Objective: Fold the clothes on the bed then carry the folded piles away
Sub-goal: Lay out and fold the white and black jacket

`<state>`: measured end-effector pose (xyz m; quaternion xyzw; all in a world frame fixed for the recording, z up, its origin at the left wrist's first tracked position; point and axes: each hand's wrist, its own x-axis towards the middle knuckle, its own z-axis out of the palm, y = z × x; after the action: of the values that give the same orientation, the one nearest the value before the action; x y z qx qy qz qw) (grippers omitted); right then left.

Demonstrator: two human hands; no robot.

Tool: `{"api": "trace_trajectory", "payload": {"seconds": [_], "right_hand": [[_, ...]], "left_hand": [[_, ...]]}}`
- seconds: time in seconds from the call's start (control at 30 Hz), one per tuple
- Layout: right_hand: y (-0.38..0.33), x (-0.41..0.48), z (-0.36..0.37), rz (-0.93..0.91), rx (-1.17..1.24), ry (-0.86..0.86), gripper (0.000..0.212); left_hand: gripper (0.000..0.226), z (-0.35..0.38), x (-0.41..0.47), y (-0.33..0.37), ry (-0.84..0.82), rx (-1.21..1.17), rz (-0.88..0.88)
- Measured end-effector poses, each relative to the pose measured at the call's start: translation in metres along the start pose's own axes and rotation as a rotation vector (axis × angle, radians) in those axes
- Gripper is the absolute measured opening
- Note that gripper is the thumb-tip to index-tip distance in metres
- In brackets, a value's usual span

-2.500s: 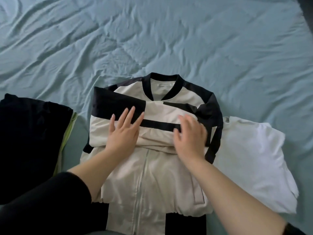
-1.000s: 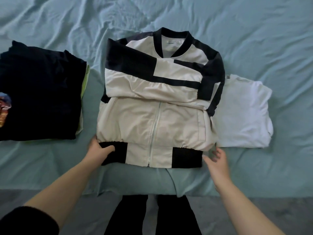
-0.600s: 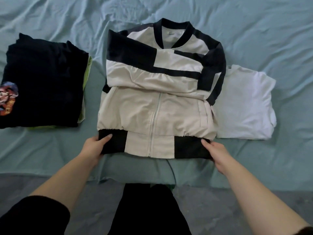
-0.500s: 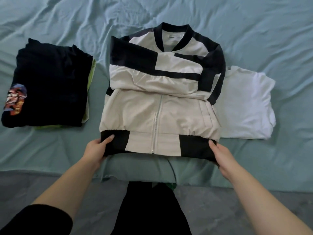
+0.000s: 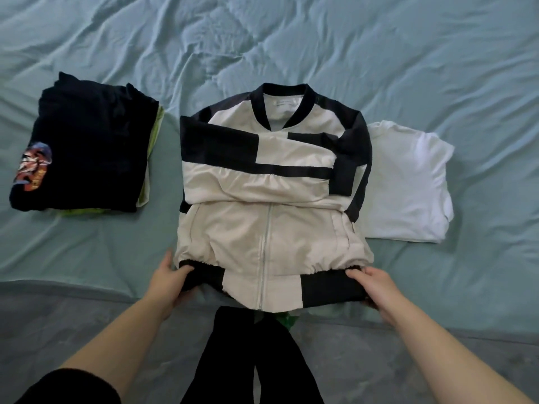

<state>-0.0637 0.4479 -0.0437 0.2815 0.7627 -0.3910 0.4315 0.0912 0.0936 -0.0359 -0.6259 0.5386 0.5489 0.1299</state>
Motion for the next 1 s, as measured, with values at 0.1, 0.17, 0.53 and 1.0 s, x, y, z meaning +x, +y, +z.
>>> {"api": "trace_trajectory", "payload": {"seconds": [0.1,0.17,0.53,1.0], "right_hand": [[-0.050,-0.002,-0.007,-0.083,0.250,0.011,0.028],[-0.087,0.002,-0.015,-0.097,0.475,-0.023,0.021],[-0.179,0.072,0.000,-0.285,0.245,0.061,0.046],[-0.184,0.065,0.005,-0.818,-0.739,0.573,0.022]], "left_hand": [[0.050,0.003,-0.005,0.050,-0.062,-0.196,0.080],[0.033,0.007,-0.003,0.085,-0.124,-0.277,0.072],[0.047,0.046,0.075,0.172,0.057,0.175,0.349],[0.041,0.034,0.092,0.193,0.229,0.816,1.074]]}}
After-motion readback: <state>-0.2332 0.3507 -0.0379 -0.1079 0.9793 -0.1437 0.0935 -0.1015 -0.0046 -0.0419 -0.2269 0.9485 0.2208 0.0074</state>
